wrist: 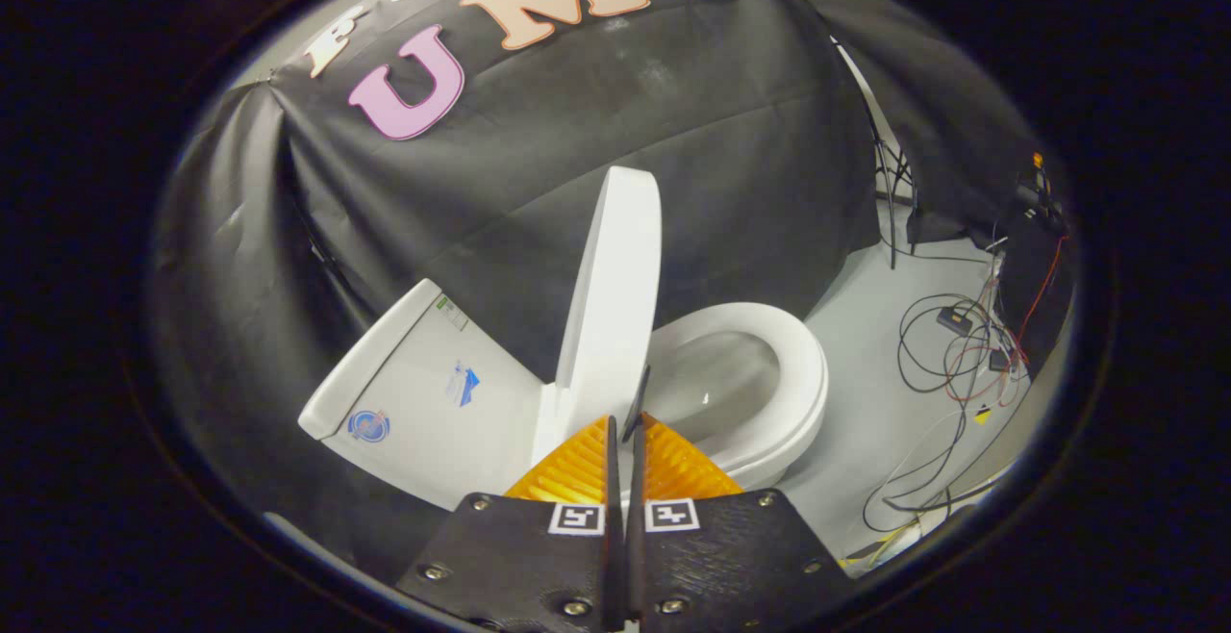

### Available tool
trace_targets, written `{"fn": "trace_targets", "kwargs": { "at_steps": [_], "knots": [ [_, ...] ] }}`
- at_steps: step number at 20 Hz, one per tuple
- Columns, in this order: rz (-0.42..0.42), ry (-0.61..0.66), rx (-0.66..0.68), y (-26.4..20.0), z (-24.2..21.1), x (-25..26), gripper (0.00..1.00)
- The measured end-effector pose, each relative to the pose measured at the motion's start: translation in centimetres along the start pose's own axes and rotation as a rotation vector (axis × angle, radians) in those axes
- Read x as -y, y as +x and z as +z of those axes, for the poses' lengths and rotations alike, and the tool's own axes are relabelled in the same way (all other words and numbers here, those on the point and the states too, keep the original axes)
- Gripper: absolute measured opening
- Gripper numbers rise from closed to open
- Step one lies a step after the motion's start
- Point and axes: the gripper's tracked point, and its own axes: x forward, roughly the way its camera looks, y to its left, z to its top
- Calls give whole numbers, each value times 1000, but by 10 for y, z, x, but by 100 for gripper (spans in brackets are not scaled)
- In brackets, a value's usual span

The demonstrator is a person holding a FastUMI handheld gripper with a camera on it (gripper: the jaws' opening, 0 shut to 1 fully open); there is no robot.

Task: Open the toilet lid.

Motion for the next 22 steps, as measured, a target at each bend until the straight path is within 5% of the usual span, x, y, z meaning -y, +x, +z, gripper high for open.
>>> {"fn": "trace_targets", "kwargs": {
  "at_steps": [22],
  "knots": [
    [-101,-275,111,-9,8,-53,1]
  ]
}}
